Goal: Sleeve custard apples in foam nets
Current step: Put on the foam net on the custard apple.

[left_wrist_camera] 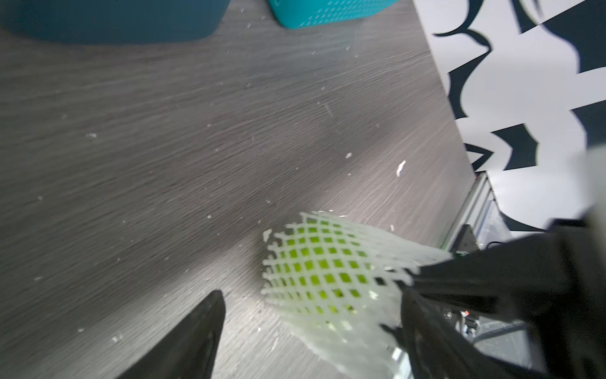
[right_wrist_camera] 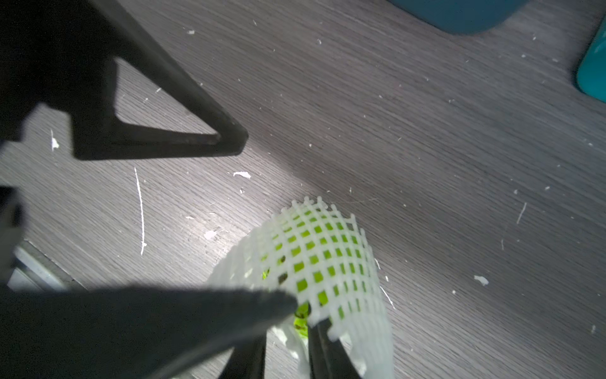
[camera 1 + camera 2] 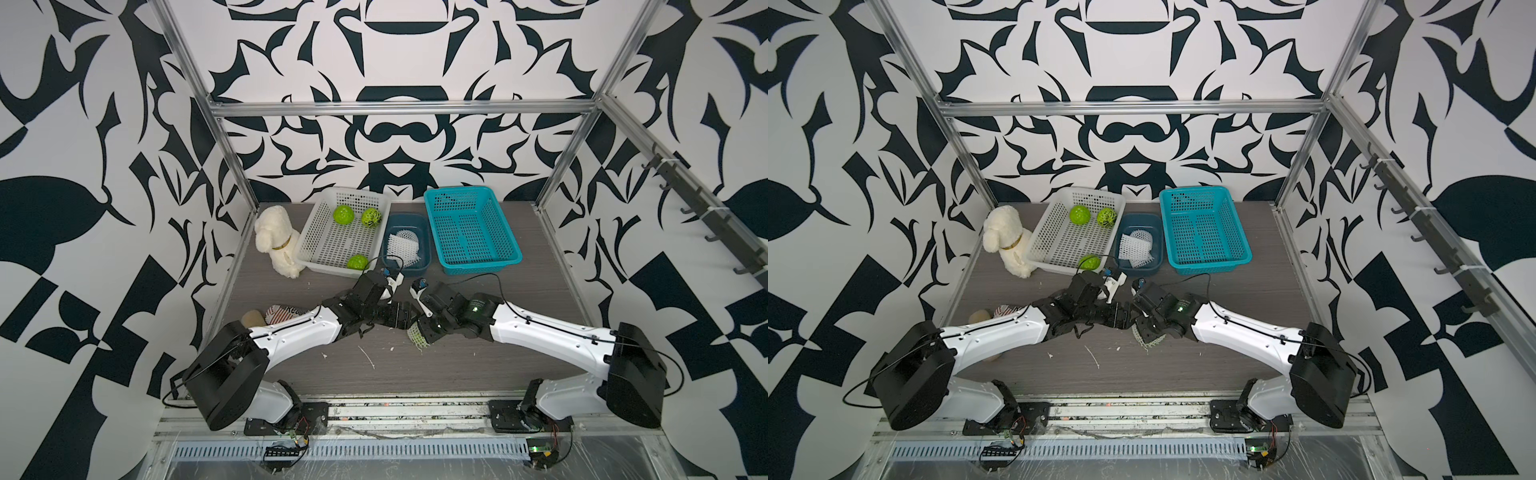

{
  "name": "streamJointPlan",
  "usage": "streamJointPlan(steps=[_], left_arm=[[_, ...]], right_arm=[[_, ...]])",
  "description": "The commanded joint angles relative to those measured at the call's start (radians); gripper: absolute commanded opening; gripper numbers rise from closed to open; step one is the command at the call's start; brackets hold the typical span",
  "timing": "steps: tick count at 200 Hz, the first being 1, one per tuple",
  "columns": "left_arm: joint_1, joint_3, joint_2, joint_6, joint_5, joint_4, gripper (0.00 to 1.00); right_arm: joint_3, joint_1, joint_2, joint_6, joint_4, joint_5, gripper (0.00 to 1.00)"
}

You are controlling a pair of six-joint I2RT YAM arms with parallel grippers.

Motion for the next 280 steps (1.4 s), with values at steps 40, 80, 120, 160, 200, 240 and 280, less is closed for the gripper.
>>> streamJointPlan(steps=[40,80,120,160,200,240,280], left_arm=[[-0.003,0.040,0.080,0.014,-0.052,-0.038,0.74],[-0.004,0.040,0.057,0.000,-0.049,-0.028,0.75],[-0.016,0.046,0.057,-0.007,-0.041,-0.026,0.75],[-0.037,0.051,0.072,-0.013,-0.044,-0.017,0.76],[-0.041,0.047,0.068,-0.019,-0.051,-0.016,0.76],[-0.041,0.030,0.066,-0.024,-0.057,-0.010,0.76],[-0.041,0.015,0.091,-0.024,-0.068,0.015,0.76]], right_arm=[[-0.019,0.005,-0.077,0.022,0.014,-0.006,0.36],[-0.006,-0.007,-0.143,0.041,0.003,0.002,0.45],[-0.010,-0.025,-0.161,0.070,-0.019,0.073,0.45],[-0.006,-0.044,-0.128,0.113,0.000,0.114,0.46],[-0.059,-0.080,-0.111,0.145,-0.015,0.093,0.32],[-0.166,-0.127,-0.153,0.188,0.014,0.079,0.20],[-0.207,-0.143,-0.160,0.192,0.087,0.012,0.19]])
